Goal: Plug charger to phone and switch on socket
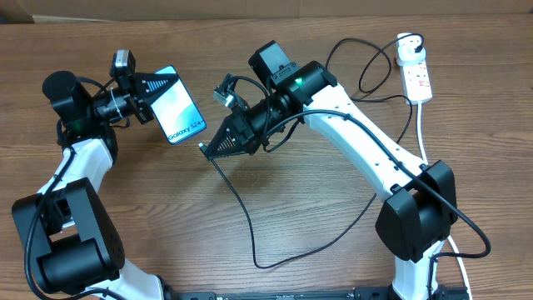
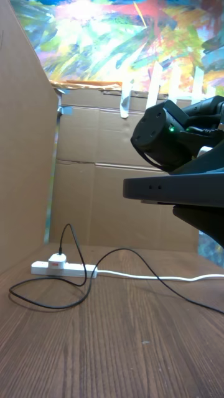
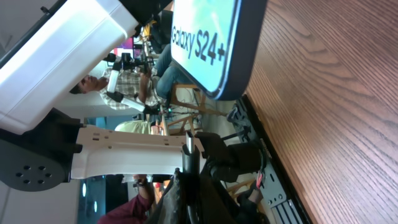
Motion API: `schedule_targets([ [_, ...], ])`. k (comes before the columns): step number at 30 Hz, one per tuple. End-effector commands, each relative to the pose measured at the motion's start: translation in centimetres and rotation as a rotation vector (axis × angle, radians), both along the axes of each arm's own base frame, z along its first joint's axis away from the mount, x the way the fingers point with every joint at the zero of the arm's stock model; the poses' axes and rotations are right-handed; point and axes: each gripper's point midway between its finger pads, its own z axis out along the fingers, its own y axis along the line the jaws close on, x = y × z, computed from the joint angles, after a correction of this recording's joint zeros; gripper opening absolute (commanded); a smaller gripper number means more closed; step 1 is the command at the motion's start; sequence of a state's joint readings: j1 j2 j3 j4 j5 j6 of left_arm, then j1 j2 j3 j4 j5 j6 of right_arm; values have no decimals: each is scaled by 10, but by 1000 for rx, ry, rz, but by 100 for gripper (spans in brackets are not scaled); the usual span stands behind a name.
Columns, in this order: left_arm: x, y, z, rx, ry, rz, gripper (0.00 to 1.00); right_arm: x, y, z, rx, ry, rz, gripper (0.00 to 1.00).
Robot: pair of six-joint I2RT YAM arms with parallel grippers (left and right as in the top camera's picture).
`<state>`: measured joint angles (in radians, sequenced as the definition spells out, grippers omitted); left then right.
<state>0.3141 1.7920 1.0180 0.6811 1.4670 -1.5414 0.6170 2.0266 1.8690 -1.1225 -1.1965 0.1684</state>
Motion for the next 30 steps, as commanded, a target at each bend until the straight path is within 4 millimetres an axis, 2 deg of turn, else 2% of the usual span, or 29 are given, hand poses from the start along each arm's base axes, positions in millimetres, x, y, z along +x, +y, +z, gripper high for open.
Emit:
schedule_targets([
  [1,-4,-3,11,6,-28,-30,4,0,3,-3,3,31,1,4],
  [10,-5,-11,11,4,-24,-49,4,10,13,0,25,23,-22,4],
  [19,-3,-10,11,1,-14,-37,4,5,20,-12,-1,44,-7,4],
  [30,-2,-10,11,2,-15,-30,4,7,19,-15,-20,45,-21,4],
])
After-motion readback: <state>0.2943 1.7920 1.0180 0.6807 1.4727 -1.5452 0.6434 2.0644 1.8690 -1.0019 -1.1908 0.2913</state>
